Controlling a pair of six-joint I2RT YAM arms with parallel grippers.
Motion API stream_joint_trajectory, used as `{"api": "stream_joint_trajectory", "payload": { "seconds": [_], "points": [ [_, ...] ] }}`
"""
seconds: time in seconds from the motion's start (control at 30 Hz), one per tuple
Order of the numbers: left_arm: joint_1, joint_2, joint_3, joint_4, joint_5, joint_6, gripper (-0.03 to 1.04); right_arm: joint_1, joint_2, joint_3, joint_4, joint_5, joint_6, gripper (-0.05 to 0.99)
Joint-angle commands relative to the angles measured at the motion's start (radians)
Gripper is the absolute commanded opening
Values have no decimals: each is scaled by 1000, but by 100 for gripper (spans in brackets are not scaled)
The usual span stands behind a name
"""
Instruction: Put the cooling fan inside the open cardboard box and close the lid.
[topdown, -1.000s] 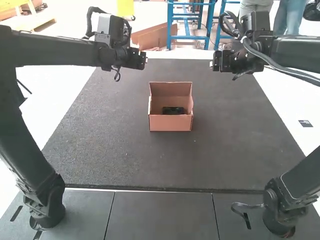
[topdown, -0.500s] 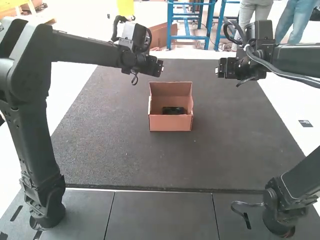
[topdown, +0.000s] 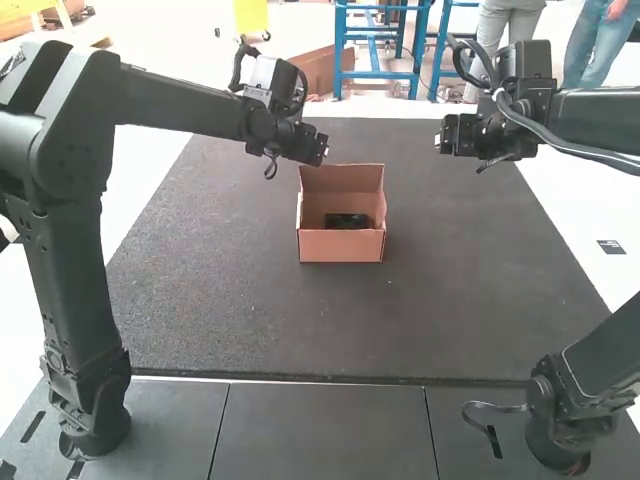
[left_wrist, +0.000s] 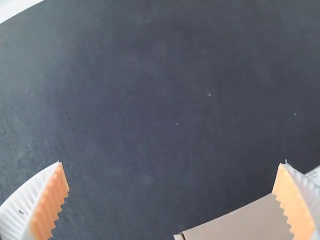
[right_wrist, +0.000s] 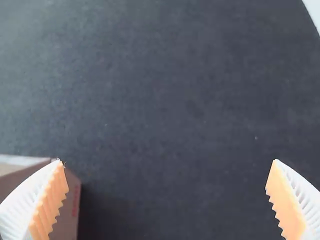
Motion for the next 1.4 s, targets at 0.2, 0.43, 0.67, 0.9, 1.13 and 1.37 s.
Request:
{"api": "stream_joint_trajectory", "payload": {
  "seconds": [0.2,0.43,0.67,0.9,1.13,1.37],
  "points": [
    [-25,1,39,-125,49,-12,97,-8,10,33,5,-14,2,90],
    [-60,-8,31,-229,75,-37,97,-6,10,37,-13,-28,2,90],
    [-77,-7,-43,-203,88,-38,97,-6,10,43,-45,-33,2,90],
    [-77,4,-124,-137,82,-28,97,-6,10,62,-71,-37,-4,90],
    [-79,27,-185,-81,39,-15,97,-6,8,74,-100,-39,-11,90],
    [-79,33,-225,-10,5,-12,97,-9,4,74,-122,-40,-13,90]
  ]
}}
